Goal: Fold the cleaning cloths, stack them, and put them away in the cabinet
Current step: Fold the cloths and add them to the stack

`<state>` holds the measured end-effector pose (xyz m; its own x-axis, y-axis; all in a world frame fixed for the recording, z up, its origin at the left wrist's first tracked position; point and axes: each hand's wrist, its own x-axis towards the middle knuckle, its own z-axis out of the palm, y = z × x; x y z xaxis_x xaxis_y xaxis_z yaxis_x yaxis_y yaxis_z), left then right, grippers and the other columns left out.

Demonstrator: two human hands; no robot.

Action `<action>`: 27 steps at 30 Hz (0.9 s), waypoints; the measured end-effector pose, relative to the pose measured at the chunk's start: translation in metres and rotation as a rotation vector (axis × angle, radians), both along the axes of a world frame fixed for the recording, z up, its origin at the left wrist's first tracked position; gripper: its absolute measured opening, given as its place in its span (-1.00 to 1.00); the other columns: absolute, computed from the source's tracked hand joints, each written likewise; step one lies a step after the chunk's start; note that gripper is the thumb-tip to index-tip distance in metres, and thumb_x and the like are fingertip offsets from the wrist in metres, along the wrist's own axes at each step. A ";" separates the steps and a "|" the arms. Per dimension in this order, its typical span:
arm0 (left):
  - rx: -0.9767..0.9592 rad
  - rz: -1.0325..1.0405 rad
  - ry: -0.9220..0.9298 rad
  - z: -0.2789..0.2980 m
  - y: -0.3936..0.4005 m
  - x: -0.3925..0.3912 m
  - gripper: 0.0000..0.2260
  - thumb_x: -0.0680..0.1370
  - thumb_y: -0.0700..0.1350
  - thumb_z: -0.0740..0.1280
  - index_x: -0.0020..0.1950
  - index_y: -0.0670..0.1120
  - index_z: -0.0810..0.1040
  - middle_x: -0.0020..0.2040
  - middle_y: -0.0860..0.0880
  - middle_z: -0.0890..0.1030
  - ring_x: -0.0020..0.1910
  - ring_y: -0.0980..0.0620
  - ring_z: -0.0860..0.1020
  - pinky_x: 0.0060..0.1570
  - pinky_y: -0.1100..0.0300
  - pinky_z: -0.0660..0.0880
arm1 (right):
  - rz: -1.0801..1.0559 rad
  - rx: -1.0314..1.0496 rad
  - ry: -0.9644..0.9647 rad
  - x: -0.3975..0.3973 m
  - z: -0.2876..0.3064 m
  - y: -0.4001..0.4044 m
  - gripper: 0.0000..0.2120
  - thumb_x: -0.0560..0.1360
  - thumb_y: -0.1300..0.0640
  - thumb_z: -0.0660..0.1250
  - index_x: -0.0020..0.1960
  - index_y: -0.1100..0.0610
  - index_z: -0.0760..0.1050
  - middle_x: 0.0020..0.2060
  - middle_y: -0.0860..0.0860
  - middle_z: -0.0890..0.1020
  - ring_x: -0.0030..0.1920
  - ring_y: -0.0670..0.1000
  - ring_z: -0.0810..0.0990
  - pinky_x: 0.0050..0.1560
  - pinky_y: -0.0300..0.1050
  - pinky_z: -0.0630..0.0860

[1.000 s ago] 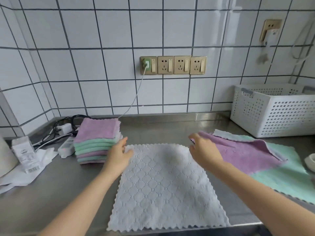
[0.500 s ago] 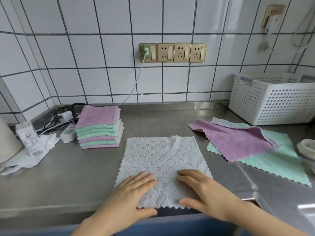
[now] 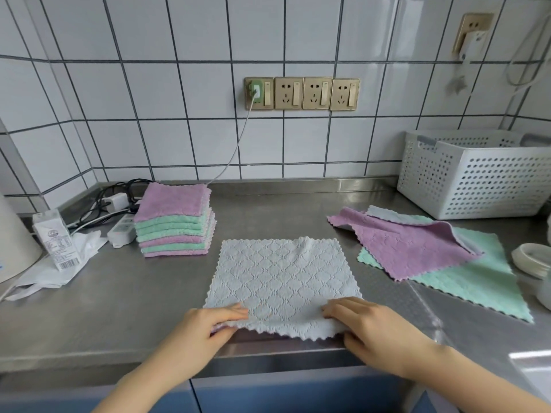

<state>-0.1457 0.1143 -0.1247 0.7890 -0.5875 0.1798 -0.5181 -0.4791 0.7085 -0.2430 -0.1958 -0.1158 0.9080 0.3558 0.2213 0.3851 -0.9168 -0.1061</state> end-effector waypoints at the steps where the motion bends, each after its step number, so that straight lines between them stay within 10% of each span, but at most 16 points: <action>1: -0.013 0.028 0.018 0.000 0.006 0.002 -0.43 0.49 -0.37 0.33 -0.11 0.40 0.61 0.03 0.48 0.54 0.20 0.39 0.47 0.20 0.49 0.36 | -0.041 0.023 0.025 -0.001 0.001 -0.006 -0.57 0.34 0.15 0.18 0.21 -0.02 0.42 0.17 -0.15 0.55 0.21 -0.10 0.50 0.13 -0.20 0.48; 10: -0.235 0.093 0.164 0.033 0.032 0.007 -0.72 0.25 0.08 0.45 -0.13 -0.03 0.68 -0.21 -0.09 0.71 -0.24 0.14 0.58 -0.12 0.23 0.51 | -0.198 0.614 0.143 0.009 0.034 -0.028 -0.69 0.33 0.43 0.36 -0.18 0.03 0.65 -0.27 -0.15 0.68 -0.23 -0.18 0.63 -0.21 -0.26 0.52; 17: -0.418 0.444 0.190 0.029 -0.003 0.081 -0.92 0.45 -0.26 0.44 -0.21 -0.10 0.64 -0.28 -0.01 0.70 -0.22 0.05 0.61 -0.16 0.17 0.51 | -0.508 1.013 0.128 0.082 0.030 -0.034 -0.68 0.50 0.16 0.37 -0.36 0.20 0.35 -0.44 0.03 0.32 -0.41 -0.04 0.26 -0.42 -0.25 0.26; 27: -0.186 0.629 -0.045 -0.013 -0.014 0.118 -0.88 0.50 -0.19 0.37 -0.25 -0.07 0.56 -0.36 0.03 0.61 -0.34 0.04 0.55 -0.29 0.14 0.41 | -0.765 0.681 -0.033 0.115 -0.007 -0.039 -0.77 0.49 0.06 0.36 -0.26 0.18 0.59 -0.28 0.07 0.66 -0.18 0.10 0.59 -0.13 -0.05 0.49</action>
<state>-0.0280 0.1002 -0.1381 0.9613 0.0276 0.2742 -0.2099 -0.5717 0.7932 -0.1282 -0.2346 -0.1227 0.8288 -0.5266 0.1890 -0.2655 -0.6675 -0.6957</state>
